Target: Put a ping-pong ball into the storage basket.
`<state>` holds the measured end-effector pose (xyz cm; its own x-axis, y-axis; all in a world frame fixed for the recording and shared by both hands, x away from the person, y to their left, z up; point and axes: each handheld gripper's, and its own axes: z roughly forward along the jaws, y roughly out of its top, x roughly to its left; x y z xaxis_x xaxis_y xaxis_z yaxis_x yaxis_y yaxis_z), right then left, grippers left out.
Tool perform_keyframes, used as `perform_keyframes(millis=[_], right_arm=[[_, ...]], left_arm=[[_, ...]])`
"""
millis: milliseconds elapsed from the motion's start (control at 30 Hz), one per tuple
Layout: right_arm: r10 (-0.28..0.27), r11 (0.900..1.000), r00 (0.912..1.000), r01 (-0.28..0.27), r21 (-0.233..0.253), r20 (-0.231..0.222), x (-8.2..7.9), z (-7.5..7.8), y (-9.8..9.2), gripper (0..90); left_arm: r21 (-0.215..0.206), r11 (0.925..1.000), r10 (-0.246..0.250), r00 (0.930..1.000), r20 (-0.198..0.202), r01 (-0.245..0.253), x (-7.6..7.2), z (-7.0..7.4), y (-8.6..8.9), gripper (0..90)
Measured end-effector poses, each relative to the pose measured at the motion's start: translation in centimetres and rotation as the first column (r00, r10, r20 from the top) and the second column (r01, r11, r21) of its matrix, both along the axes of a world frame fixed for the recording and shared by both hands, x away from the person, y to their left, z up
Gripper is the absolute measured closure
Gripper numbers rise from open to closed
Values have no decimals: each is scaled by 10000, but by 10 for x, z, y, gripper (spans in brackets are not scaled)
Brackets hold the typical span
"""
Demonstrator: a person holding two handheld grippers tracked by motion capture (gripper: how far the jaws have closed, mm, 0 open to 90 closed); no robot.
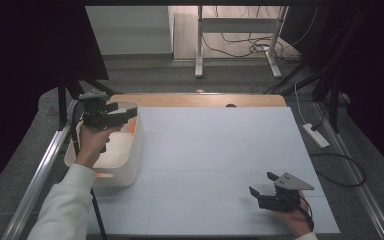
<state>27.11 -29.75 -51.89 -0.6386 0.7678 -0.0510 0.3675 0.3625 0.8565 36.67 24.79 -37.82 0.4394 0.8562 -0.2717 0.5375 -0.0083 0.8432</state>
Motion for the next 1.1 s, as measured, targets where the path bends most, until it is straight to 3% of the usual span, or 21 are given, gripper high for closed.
perform_keyframes(millis=[167,300,433,700,833,1000,1100], right_arm=[[-23,10000,10000,23,-3,-11,0,0,0,151],[-37,10000,10000,37,-12,-7,0,0,0,151],[-33,10000,10000,33,4,20,-1,0,-2,151],[-74,10000,10000,74,-32,16,-3,0,-2,151],[-48,10000,10000,48,-40,34,-4,1,-2,151],[1,10000,10000,0,-13,51,-3,1,-1,151],[65,10000,10000,-65,-33,46,-3,1,0,151]], left_arm=[[-114,9991,-402,9989,221,404,-9,3,-8,147],[88,9976,-688,9966,457,684,-19,4,-15,151],[-96,9950,-988,9937,527,994,-26,2,-21,152],[-236,9859,-1636,9834,789,1659,-40,-1,-32,163],[-49,9769,-2125,9731,886,2138,-50,-3,-45,163],[24,9703,-2411,9655,984,2421,-59,-6,-54,162],[83,9600,-2791,9546,1038,2798,-69,-10,-63,165]])
